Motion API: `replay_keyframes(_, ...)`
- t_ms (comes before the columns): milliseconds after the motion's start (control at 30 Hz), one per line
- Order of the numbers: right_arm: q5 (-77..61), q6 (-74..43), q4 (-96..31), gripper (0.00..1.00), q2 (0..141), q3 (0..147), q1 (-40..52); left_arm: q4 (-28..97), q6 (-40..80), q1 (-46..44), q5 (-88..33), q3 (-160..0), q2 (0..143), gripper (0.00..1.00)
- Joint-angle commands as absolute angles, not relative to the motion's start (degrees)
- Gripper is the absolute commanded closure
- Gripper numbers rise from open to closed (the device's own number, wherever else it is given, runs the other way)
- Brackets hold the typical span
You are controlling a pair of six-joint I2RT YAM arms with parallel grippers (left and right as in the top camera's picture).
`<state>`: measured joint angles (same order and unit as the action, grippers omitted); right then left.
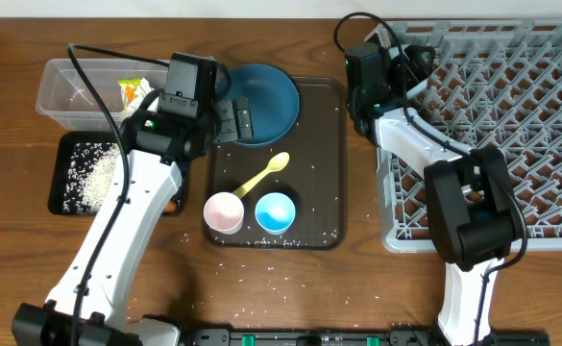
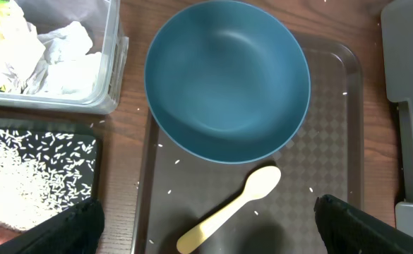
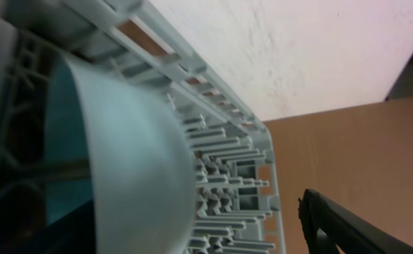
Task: Sort waste into correct bins and load items into the dishwasher rack
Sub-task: 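Reach the right gripper back to the blue plate and grasp its edge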
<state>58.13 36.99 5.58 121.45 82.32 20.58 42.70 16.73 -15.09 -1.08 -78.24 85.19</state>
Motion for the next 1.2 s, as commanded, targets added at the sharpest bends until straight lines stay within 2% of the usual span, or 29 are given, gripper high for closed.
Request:
replay_keyframes(0, 55.4, 33.78, 5.5, 0.19, 117.45, 82.15, 22.15, 42.83, 16.82, -14.9, -0.38, -77.84, 85.73, 0.03)
replay_keyframes(167, 49.01, 28.69, 2.22, 0.17, 112.09, 82.15, 22.04, 42.83, 16.82, -14.9, -0.38, -77.84, 85.73, 0.03)
replay_keyframes(267, 39.31, 21.82, -4.51, 0.17, 108.33, 82.15, 22.04, 42.83, 16.82, -14.9, -0.38, -77.84, 85.73, 0.03)
replay_keyframes(400, 13.91, 10.46, -17.12, 0.2, 103.5, 82.13, 22.06, 42.83, 16.82, -14.9, -0.38, -77.84, 85.73, 0.03)
replay_keyframes(467, -0.51, 8.38, -21.74, 0.18, 102.0, 82.13, 22.11, 42.83, 16.82, -14.9, -0.38, -77.84, 85.73, 0.03)
replay_keyframes(567, -15.57, 5.78, -24.1, 0.25, 101.49, 82.13, 22.17, 42.83, 16.82, -14.9, -0.38, -77.84, 85.73, 0.03)
replay_keyframes(667, -27.16, 1.48, -23.59, 0.25, 102.02, 81.84, 22.41, 42.83, 16.82, -14.9, -0.38, -77.84, 85.73, 0.03)
replay_keyframes(767, -27.27, -1.06, -23.24, 0.27, 102.87, 81.73, 23.7, 42.83, 16.82, -14.9, -0.38, -77.84, 85.73, 0.03)
replay_keyframes(933, -15.25, -15.59, -22.09, 0.3, 105.41, 81.73, 26.26, 42.83, 16.82, -14.9, -0.38, -77.84, 85.73, 0.03)
replay_keyframes(1067, -7.46, -25.32, -16.47, 0.31, 109.78, 81.73, 27.46, 42.83, 16.82, -14.9, -0.38, -77.84, 85.73, 0.03)
replay_keyframes(1167, -5.13, -28.18, -10.41, 0.32, 114.19, 81.73, 28.1, 42.83, 16.84, -14.9, -0.38, -77.84, 85.73, 0.03)
